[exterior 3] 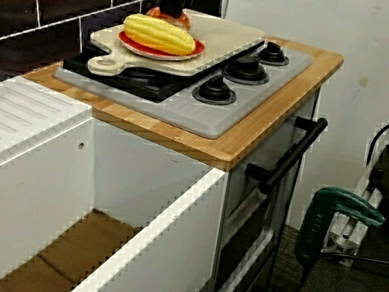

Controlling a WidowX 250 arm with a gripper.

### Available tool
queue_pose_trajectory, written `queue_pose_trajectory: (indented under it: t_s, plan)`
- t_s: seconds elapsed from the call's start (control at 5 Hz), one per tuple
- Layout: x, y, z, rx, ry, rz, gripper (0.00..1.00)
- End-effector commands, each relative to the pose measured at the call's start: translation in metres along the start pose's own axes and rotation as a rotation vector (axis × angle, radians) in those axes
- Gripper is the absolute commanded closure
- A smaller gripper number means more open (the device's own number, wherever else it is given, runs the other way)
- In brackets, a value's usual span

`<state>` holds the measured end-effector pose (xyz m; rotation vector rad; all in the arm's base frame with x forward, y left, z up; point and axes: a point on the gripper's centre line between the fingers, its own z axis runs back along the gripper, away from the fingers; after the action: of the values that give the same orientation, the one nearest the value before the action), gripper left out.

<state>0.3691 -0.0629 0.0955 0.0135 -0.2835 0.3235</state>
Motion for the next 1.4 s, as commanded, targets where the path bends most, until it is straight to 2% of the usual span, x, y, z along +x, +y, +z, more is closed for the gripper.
queue_pose_trajectory:
  t_s: [0.0, 0.2, 0.4, 0.6, 1.2]
  plan:
    - [0.010, -0.003, 0.004, 0.001, -0.037, 0.001, 0.00]
    - [0.010, -0.003, 0.002, 0.003, -0.035, 0.000, 0.00]
    - [0.009, -0.003, 0.001, 0.001, -0.032, 0.000, 0.20]
    - [0.009, -0.004, 0.003, -0.010, -0.037, -0.007, 1.00]
    - [0.010, -0.018, 0.022, -0.043, -0.064, -0.067, 1.00]
